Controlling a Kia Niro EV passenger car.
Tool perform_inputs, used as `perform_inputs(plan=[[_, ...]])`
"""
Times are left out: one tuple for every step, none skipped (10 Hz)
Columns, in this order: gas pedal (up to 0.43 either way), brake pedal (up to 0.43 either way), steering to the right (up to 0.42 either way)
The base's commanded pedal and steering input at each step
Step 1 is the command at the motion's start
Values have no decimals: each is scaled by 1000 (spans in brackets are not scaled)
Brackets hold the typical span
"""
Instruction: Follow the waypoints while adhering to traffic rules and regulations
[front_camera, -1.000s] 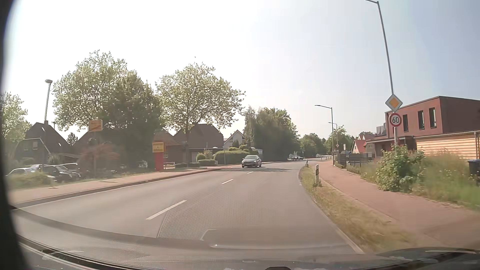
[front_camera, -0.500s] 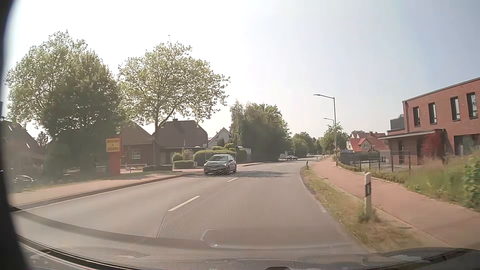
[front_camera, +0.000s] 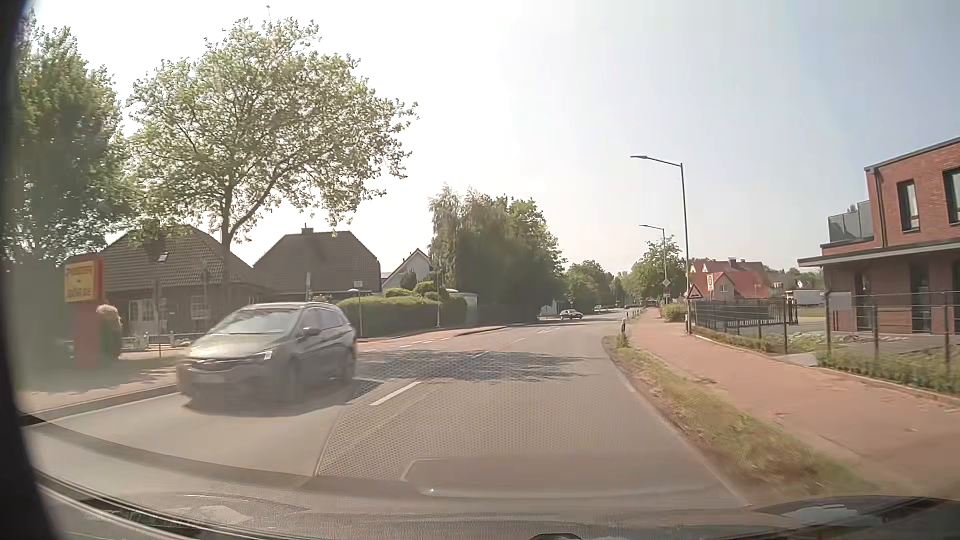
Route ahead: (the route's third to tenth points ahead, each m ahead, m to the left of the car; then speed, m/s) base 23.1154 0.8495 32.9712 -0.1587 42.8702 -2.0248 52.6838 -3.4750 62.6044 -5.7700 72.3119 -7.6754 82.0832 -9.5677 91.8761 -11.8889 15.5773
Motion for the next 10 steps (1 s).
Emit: perform_inputs(plan=[[150, 0, 22], [150, 0, 24], [150, 0, 30], [150, 0, 30], [150, 0, 29], [150, 0, 29], [150, 0, 29], [150, 0, 28], [150, 0, 28], [150, 0, 27]])
